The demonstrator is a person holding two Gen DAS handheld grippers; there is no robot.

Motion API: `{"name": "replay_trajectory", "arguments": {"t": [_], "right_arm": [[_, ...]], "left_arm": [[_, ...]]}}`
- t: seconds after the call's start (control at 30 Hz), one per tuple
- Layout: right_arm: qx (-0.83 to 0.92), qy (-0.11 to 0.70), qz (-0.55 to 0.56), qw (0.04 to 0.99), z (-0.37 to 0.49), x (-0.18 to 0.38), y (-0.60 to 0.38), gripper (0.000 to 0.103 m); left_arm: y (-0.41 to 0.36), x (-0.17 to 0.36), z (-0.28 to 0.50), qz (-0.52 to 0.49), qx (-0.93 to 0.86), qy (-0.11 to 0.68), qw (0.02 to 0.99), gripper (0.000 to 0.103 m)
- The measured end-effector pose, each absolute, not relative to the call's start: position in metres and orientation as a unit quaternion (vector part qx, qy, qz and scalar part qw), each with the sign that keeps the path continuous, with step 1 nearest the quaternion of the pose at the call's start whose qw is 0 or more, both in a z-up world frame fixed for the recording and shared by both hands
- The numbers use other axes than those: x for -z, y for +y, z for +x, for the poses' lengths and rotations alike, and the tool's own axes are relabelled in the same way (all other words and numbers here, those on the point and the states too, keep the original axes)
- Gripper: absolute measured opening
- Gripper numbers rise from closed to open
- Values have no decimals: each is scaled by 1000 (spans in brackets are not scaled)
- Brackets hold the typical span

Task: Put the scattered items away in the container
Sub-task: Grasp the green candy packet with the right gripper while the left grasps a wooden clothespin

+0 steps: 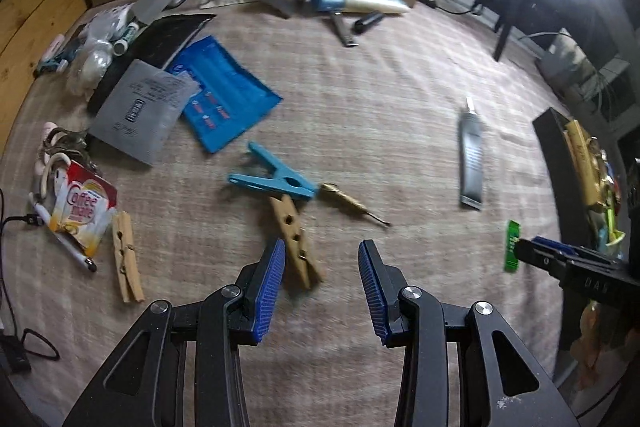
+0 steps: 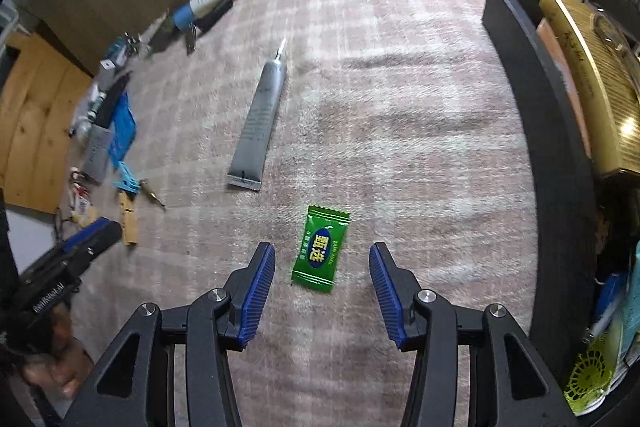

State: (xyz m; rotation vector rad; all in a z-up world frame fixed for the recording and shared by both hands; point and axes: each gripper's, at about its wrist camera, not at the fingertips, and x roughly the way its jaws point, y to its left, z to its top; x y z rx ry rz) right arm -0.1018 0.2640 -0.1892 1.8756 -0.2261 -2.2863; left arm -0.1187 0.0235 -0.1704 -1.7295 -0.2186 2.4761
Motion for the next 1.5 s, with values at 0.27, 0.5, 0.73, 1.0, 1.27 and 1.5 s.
{"name": "replay_trajectory", "arguments": {"t": [0.27, 0.5, 0.73, 1.0, 1.27, 1.5], "right_arm": [[777, -22, 624, 75, -99, 197, 245, 45], [784, 30, 615, 78, -95, 195, 244, 21], [783, 1, 614, 96, -89, 194, 256, 19], [788, -37, 604, 114, -78, 182, 271, 19], [800, -50, 585, 124, -73, 162, 287, 19], [805, -60, 575, 134, -64, 145, 309, 18]], "left_arm": [[18, 185, -126, -582, -812, -46, 30, 42], [16, 185, -125, -575, -815, -51, 43, 28], [18, 183, -114, -571, -815, -70, 61, 13], [23, 168, -99, -565, -815, -104, 71, 0], [48, 159, -93, -557, -823, -86, 70, 0], [54, 162, -102, -556, -828, -34, 54, 36]]}}
